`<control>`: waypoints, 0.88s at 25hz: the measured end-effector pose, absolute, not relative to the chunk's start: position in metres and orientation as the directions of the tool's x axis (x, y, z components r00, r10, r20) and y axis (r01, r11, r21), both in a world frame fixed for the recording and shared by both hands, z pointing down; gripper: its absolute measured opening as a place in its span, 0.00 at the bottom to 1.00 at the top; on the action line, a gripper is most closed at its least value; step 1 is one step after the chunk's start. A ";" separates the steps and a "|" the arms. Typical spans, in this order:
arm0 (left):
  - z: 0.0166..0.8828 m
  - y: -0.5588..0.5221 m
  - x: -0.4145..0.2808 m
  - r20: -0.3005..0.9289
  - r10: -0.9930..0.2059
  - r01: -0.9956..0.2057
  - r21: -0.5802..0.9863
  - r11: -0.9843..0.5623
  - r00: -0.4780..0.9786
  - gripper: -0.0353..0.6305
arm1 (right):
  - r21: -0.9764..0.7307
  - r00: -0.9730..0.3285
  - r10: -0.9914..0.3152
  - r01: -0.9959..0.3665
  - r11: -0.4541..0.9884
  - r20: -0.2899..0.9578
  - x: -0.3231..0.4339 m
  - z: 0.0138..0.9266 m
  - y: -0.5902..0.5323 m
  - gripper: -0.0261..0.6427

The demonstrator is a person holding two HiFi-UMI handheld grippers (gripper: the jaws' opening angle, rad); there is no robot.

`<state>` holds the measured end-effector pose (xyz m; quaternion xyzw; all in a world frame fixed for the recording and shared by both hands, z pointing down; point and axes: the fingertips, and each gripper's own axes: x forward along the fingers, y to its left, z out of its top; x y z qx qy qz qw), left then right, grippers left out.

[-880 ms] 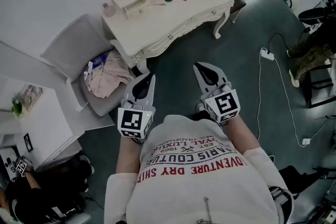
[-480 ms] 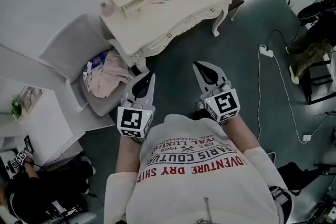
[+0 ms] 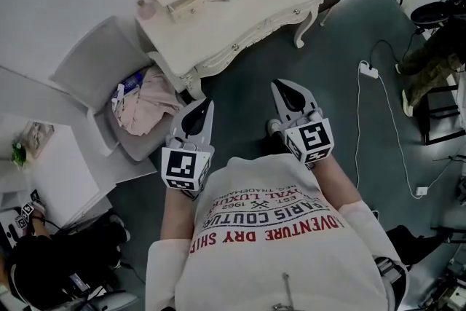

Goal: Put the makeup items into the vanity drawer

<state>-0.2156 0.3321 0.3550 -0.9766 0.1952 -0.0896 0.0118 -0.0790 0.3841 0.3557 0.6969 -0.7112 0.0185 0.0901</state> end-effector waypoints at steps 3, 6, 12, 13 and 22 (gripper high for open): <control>0.362 0.318 -0.207 0.175 -0.405 -0.403 -0.050 -0.914 0.897 0.07 | 0.061 -0.039 -0.985 -0.997 0.050 0.168 -0.066 0.363 0.366 0.05; 0.365 0.298 -0.192 0.177 -0.429 -0.427 -0.051 -0.903 0.886 0.07 | 0.058 -0.068 -0.984 -0.995 0.079 0.167 -0.048 0.364 0.341 0.05; 0.365 0.232 -0.144 0.157 -0.538 -0.539 -0.042 -0.841 0.828 0.07 | 0.090 -0.108 -0.977 -0.988 0.126 0.183 0.015 0.370 0.267 0.05; 0.364 0.221 -0.134 0.161 -0.552 -0.554 -0.037 -0.832 0.818 0.07 | 0.093 -0.121 -0.974 -0.986 0.141 0.192 0.028 0.369 0.252 0.05; 0.366 0.120 -0.044 0.207 -0.691 -0.705 -0.011 -0.710 0.693 0.07 | 0.086 -0.245 -0.928 -0.956 0.279 0.280 0.138 0.381 0.119 0.05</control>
